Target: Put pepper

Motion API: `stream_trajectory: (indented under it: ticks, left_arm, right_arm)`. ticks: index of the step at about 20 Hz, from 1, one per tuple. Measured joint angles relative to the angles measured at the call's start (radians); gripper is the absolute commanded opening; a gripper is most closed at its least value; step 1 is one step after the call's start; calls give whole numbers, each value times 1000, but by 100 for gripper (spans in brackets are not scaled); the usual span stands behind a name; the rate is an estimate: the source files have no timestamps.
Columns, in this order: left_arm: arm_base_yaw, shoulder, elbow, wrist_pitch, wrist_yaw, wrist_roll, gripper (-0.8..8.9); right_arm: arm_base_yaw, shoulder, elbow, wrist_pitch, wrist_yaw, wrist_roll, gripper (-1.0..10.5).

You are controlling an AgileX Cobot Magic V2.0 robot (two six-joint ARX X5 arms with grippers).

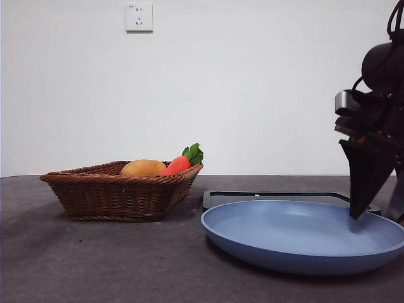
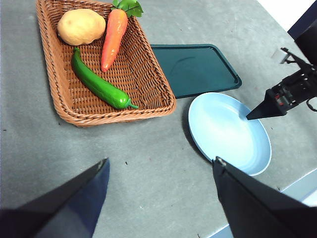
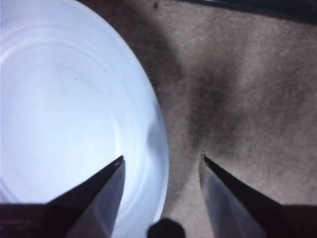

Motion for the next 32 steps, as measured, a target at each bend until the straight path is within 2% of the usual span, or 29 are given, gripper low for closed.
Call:
stream_trajectory:
  ticks: [6, 10, 15, 17, 20, 22, 25, 30, 32]
  left_arm:
    - [0, 0, 0, 0, 0, 0, 365]
    - [0, 0, 0, 0, 0, 0, 365]
    - [-2, 64, 0, 8, 0, -5, 363]
    - [-18, 109, 0, 48, -1, -17, 363]
    - [-69, 195, 0, 150, -14, -76, 363]
    - [-128, 266, 5, 229, -69, -127, 363]
    - [-227, 421, 77, 278, -204, -182, 362]
    - [-340, 747, 290, 280, -431, -200, 362]
    - [-358, 883, 379, 278, -477, -206, 362]
  right_arm:
    - [0, 23, 0, 6, -1, -2, 124]
    - [0, 23, 0, 10, -5, -3, 3]
    - [-1, 23, 1, 12, -13, 6, 3]
    - [-1, 10, 2, 6, -14, 13, 3]
    - [-1, -111, 2, -13, -4, 21, 3]
    - [-9, -215, 2, -22, -6, 30, 3]
    - [-32, -363, 2, -70, -4, 36, 3]
    - [-67, -547, 2, -125, -4, 39, 3]
    - [-67, -597, 2, -142, -4, 39, 3]
